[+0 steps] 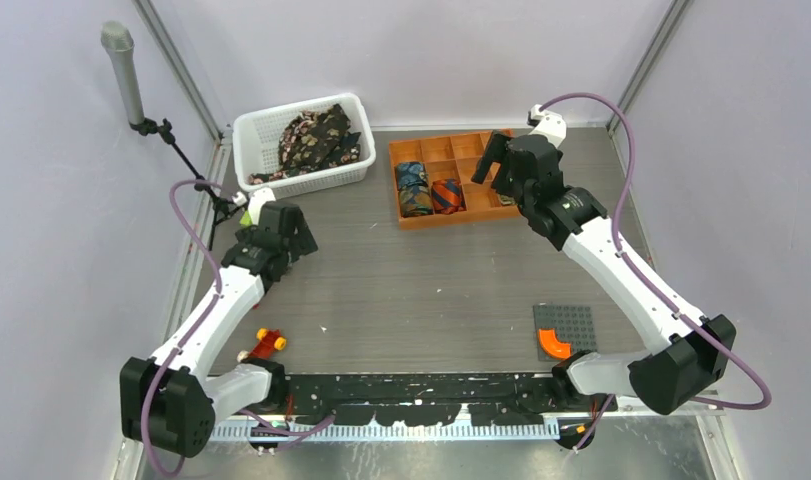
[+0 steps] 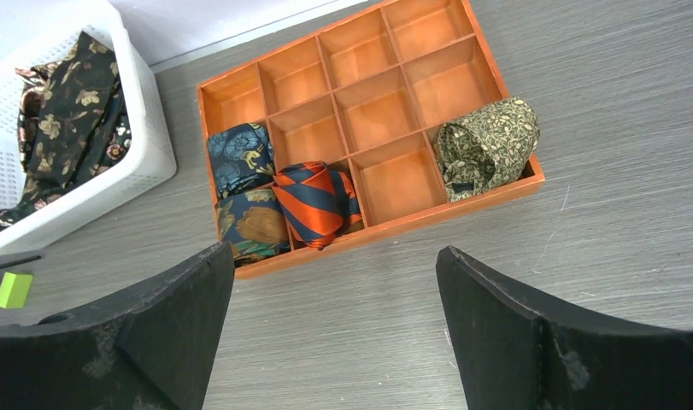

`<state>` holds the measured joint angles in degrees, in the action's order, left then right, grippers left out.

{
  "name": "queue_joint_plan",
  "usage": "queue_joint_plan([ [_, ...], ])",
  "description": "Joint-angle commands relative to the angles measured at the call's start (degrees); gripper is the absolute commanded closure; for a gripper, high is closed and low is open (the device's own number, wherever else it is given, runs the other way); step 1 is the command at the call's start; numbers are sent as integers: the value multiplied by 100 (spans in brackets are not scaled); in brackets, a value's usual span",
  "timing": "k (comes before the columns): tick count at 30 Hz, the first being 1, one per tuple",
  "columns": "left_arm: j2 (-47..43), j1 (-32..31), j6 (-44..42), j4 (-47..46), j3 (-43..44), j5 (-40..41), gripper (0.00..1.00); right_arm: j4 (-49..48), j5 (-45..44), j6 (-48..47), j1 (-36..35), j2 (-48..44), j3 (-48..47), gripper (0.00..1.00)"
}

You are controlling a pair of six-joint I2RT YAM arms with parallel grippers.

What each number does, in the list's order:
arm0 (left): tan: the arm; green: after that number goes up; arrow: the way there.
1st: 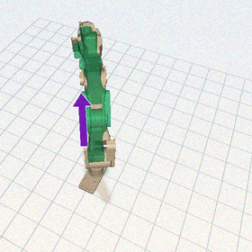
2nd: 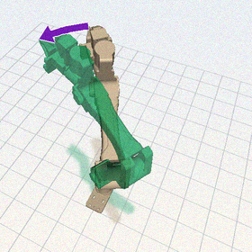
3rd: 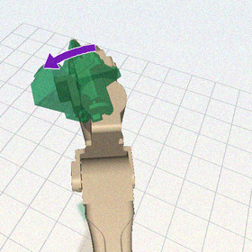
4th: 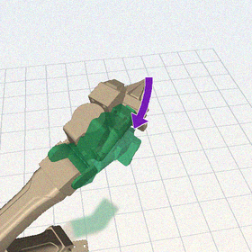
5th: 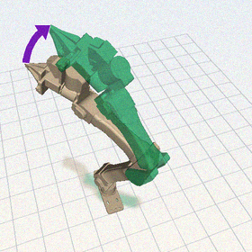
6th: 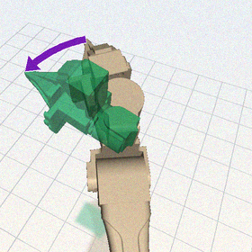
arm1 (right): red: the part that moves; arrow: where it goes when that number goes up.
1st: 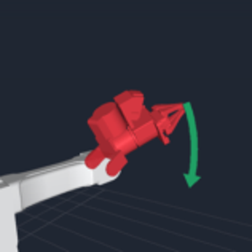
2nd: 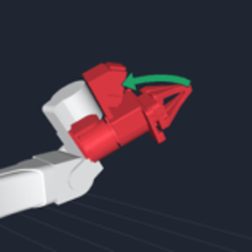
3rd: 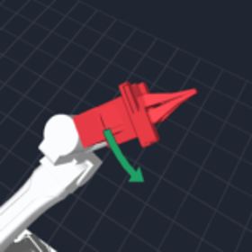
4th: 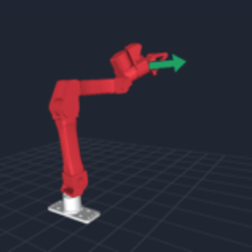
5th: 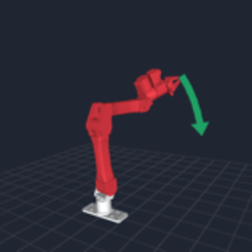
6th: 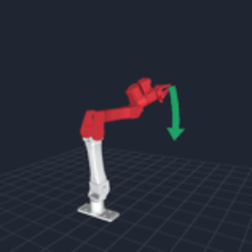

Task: Roll the ties
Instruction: Pick up the tie from the bin.

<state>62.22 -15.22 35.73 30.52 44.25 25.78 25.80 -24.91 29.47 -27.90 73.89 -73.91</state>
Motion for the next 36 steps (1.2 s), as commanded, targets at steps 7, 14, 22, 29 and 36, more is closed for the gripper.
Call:
queue_joint_plan([
  [7, 1107, 25, -1180, -343, 2229, 119, 9, 390, 103, 68, 9, 181, -222, 7],
  [14, 2799, 174, -1527, -315, 4163, -34, 8, 518, 265, 117, 9, 58, -12, 8],
  [22, 5136, 391, -2116, 164, 7065, -630, 10, 625, 615, 149, 9, -97, 397, 9],
  [29, 7364, 606, -2474, 765, 9842, -1207, 14, 604, 993, 214, 10, -47, 666, 10],
  [36, 8432, 740, -2665, 167, 10412, -1567, 16, 535, 1381, 235, 8, 275, 792, 11],
])
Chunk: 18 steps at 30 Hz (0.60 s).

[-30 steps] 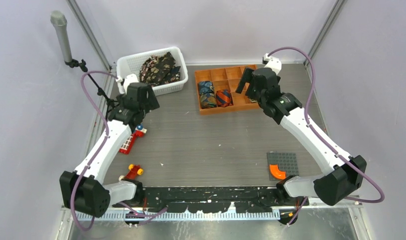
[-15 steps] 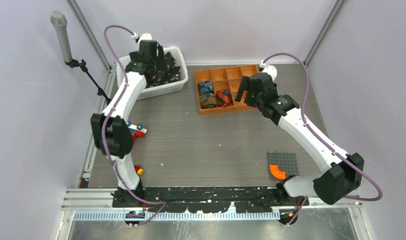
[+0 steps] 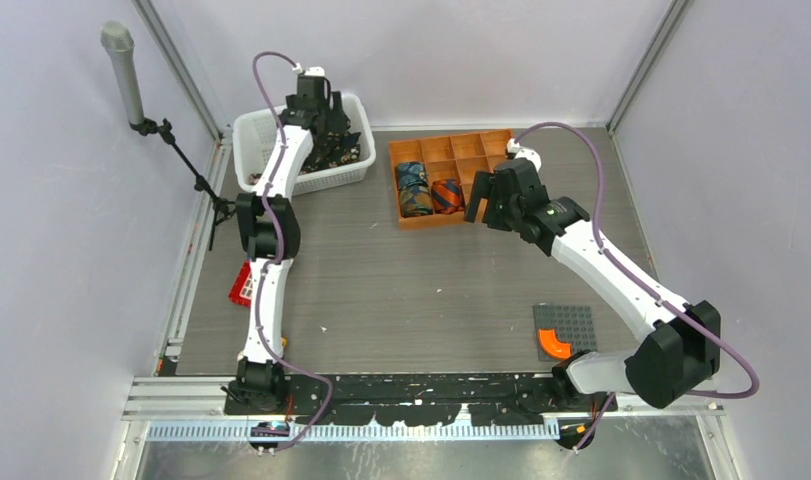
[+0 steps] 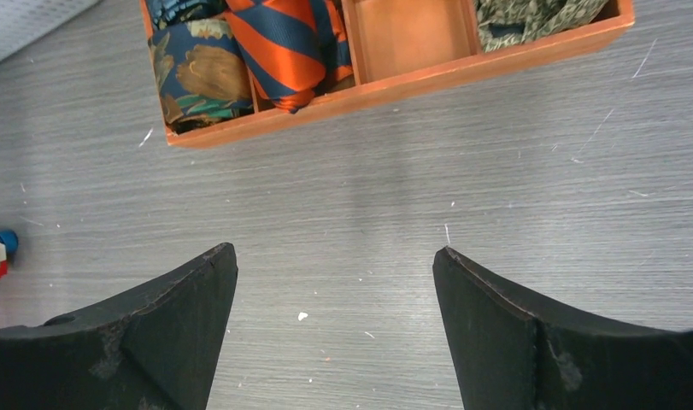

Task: Roll the ties
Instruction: Pick up the tie from the bin.

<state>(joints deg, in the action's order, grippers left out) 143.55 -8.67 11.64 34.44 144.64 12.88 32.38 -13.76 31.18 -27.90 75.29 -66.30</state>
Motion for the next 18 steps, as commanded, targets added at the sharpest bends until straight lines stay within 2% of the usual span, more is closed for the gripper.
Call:
queue_joint_plan([
  [1, 385, 92, -244, -232, 395, -301, 17, -137, 274, 52, 8, 185, 34, 11],
  [7, 711, 93, -205, -310, 329, -237, 20, -160, 353, 2, 7, 553, -100, 11],
  [11, 613, 93, -200, -474, 25, -250, 42, -168, 401, 32, 8, 643, -153, 12],
  [18, -53, 84, -232, -725, -361, -76, 79, -130, 509, 157, 4, 516, -202, 15],
])
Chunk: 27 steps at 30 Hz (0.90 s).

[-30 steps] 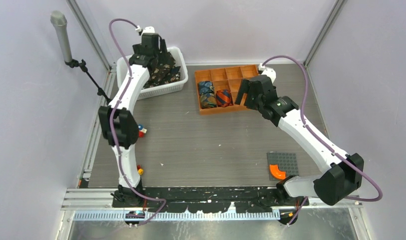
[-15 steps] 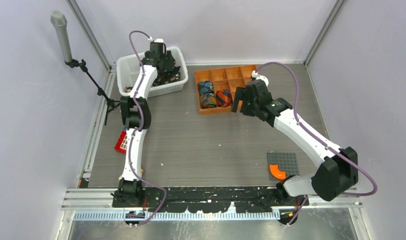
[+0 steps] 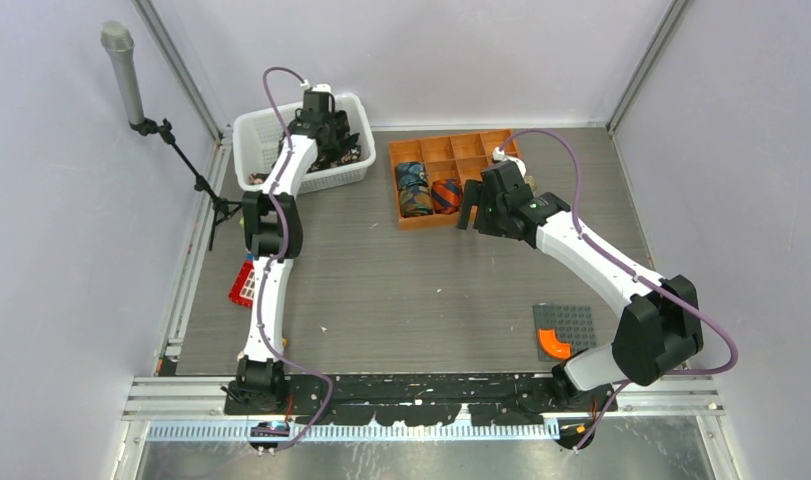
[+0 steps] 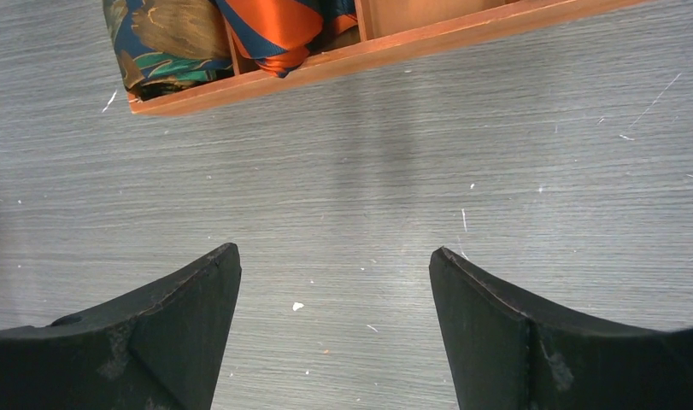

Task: Roll the ties
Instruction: Pick up the tie from the bin.

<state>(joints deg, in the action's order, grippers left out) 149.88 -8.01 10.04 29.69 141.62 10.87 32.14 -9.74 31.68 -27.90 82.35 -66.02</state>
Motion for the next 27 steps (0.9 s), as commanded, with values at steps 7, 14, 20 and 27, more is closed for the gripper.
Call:
queue_joint_plan([
  [7, -1352, 1, 2, -192, -107, 164, 77, 40, 235, 229, 0, -429, -280, 16],
  [14, -1982, -8, 215, -37, -210, -13, 81, 150, 306, 348, -26, -695, -259, 16],
  [20, -2525, -56, 507, 165, -250, -227, 100, 190, 294, 370, -44, -874, -247, 16],
  [27, -3602, -341, 803, 543, -299, -694, 100, 429, 123, 209, -46, -1084, -474, 16],
])
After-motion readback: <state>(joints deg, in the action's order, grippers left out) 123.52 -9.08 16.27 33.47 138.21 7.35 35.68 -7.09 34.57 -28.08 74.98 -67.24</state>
